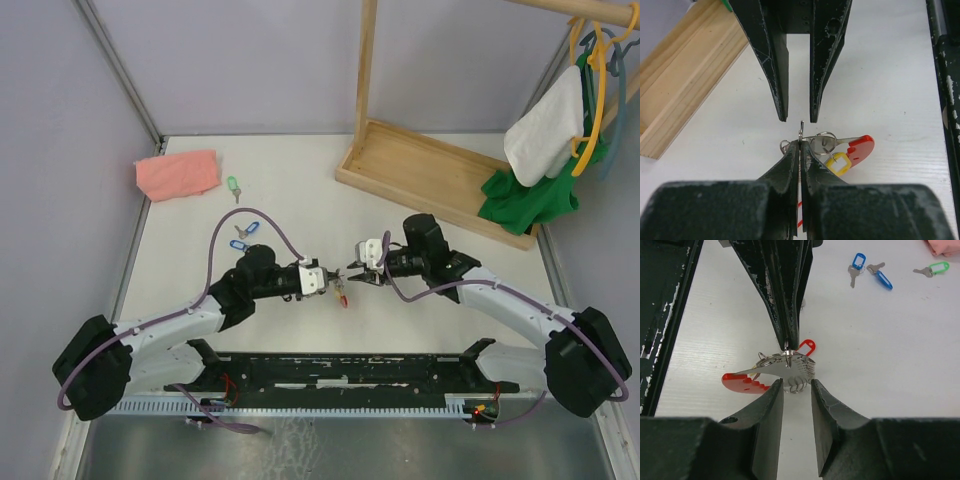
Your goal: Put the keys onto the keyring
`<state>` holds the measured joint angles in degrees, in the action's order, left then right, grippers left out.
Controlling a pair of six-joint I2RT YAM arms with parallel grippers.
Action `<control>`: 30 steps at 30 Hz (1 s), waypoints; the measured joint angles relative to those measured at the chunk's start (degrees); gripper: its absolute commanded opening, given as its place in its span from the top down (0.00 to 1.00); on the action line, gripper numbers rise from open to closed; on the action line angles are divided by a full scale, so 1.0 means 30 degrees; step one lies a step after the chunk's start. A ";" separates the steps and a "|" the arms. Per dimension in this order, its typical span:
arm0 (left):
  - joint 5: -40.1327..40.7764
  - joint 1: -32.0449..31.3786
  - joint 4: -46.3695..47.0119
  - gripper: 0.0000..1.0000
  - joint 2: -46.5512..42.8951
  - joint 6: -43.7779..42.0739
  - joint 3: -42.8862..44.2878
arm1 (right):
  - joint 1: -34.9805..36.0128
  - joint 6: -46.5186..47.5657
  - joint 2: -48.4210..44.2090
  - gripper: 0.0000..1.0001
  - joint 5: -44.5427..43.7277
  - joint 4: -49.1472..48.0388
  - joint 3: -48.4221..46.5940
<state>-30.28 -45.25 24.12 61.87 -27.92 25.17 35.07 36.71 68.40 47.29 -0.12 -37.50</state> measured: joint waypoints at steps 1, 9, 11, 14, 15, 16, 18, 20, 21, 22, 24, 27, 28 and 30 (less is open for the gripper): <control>0.0444 -0.0240 -0.0393 0.97 0.0000 -0.0321 0.0131 | 0.0000 0.0291 -0.0124 0.63 -0.0073 0.0182 0.0000; 0.2645 -0.1217 -0.1676 0.97 -0.0007 -0.1734 0.0627 | 0.0066 0.1632 -0.0816 0.65 -0.0138 -0.0240 0.0168; 0.2871 -0.1319 -0.1683 0.97 -0.0007 -0.1909 0.0634 | 0.0138 0.1792 -0.0823 0.65 -0.0131 -0.0605 0.0372; 0.3104 -0.1421 -0.1654 0.97 -0.0015 -0.2113 0.0634 | 0.0211 0.1953 -0.0823 0.66 -0.0131 -0.0852 0.0605; 0.3104 -0.1435 -0.1625 0.97 -0.0022 -0.2164 0.0619 | 0.0248 0.2011 -0.0816 0.66 -0.0131 -0.0896 0.0641; 0.3104 -0.1457 -0.1574 0.97 -0.0044 -0.2222 0.0605 | 0.0277 0.2062 -0.0816 0.66 -0.0131 -0.0969 0.0678; 0.3096 -0.1464 -0.1406 0.97 -0.0153 -0.2317 0.0510 | 0.0277 0.2120 -0.0816 0.67 -0.0131 -0.1129 0.0729; 0.3089 -0.1464 -0.1268 0.97 -0.0226 -0.2361 0.0379 | 0.0313 0.2178 -0.0787 0.68 -0.0109 -0.1377 0.0772; 0.3082 -0.1464 -0.1202 0.97 -0.0233 -0.2368 0.0313 | 0.0313 0.2208 -0.0758 0.68 -0.0095 -0.1530 0.0809; 0.3089 -0.1464 -0.1115 0.97 -0.0233 -0.2382 0.0262 | 0.0350 0.2222 -0.0707 0.69 -0.0080 -0.1734 0.0867; 0.3082 -0.1464 -0.1005 0.97 -0.0233 -0.2484 0.0219 | 0.0401 0.2229 -0.0627 0.69 -0.0066 -0.1938 0.0925; 0.3082 -0.1464 -0.0940 0.97 -0.0233 -0.2579 0.0204 | 0.0437 0.2229 -0.0525 0.71 -0.0044 -0.2215 0.0962; 0.3082 -0.1464 -0.0838 0.97 -0.0233 -0.2586 0.0146 | 0.0437 0.2229 -0.0466 0.71 0.0015 -0.2295 0.0962; 0.3075 -0.1464 -0.0554 0.97 -0.0233 -0.2586 -0.0015 | 0.0452 0.2229 -0.0342 0.72 0.0058 -0.2390 0.0969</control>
<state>-21.06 -49.65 22.46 61.17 -35.68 25.12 36.42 43.40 67.37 47.46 -7.29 -34.59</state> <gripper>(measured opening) 0.042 0.289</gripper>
